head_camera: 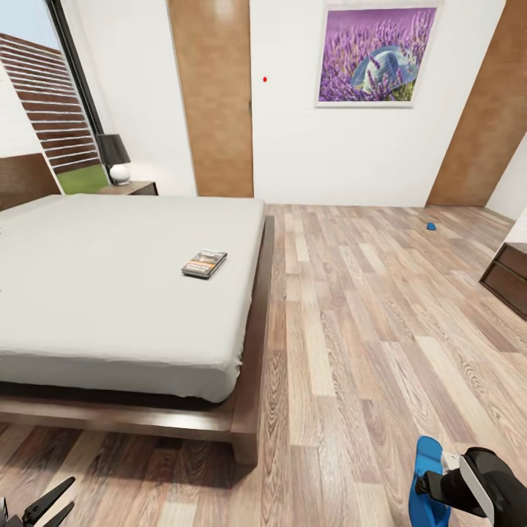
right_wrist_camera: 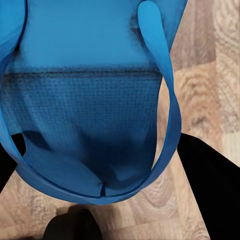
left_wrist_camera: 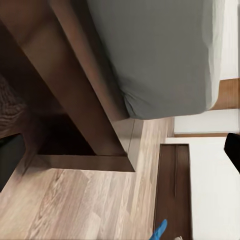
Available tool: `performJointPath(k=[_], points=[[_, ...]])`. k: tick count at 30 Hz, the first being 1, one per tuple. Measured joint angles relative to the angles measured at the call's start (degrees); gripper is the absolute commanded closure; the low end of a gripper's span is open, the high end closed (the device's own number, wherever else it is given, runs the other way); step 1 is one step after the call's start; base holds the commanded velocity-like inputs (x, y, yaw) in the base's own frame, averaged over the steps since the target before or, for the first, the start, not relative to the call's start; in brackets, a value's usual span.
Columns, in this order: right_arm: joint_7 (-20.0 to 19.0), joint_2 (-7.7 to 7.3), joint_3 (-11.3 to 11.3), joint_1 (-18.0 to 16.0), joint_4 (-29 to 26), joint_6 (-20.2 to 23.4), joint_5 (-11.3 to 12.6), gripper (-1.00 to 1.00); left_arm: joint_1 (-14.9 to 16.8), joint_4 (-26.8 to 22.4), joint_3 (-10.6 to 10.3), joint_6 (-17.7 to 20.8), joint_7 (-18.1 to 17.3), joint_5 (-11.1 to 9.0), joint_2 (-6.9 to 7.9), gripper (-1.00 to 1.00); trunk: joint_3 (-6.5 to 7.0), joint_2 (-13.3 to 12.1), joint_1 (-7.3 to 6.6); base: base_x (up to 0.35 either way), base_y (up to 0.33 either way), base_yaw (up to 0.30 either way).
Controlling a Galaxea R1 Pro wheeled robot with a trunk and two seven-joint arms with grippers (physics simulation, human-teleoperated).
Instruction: In the bedroom, move the book from the bed onto either nightstand, and place the two sandals side by side next to the bed.
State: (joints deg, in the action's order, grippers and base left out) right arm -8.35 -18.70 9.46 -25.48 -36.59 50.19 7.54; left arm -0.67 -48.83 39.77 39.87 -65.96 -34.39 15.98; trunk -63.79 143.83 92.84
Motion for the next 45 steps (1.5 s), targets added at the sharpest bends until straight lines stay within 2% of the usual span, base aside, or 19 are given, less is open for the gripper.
performJointPath(k=[9, 21, 37, 45], points=[[0.02, 0.05, -0.09, 0.0, 0.4, 0.0, 0.01, 1.0, 0.0, 0.0, 0.0, 0.0, 0.0, -0.05, 0.0, -1.0, 2.0, -0.12, -0.23, 0.0, 0.0, 0.0], [0.0, 0.06, -0.12, 0.01, 0.59, 0.0, 0.0, 1.0, 0.0, 0.0, 0.0, 0.0, -0.03, -0.06, 0.0, -1.0, 2.0, -0.12, -0.23, 0.0, 0.0, 0.0], [0.01, 0.06, -0.12, 0.0, 0.68, -0.07, 0.01, 1.0, -0.01, 0.0, -0.01, 0.0, 0.0, -0.06, 0.0, -1.0, 5.54, -0.34, -0.64, 0.0, 0.0, 0.0], [0.01, 0.06, -0.18, 0.01, 0.7, -0.06, -0.02, 1.0, 0.03, 0.0, 0.0, 0.0, -0.05, 0.01, -0.05, -1.0, 5.55, -0.34, -0.64, 0.0, 0.0, 0.0]])
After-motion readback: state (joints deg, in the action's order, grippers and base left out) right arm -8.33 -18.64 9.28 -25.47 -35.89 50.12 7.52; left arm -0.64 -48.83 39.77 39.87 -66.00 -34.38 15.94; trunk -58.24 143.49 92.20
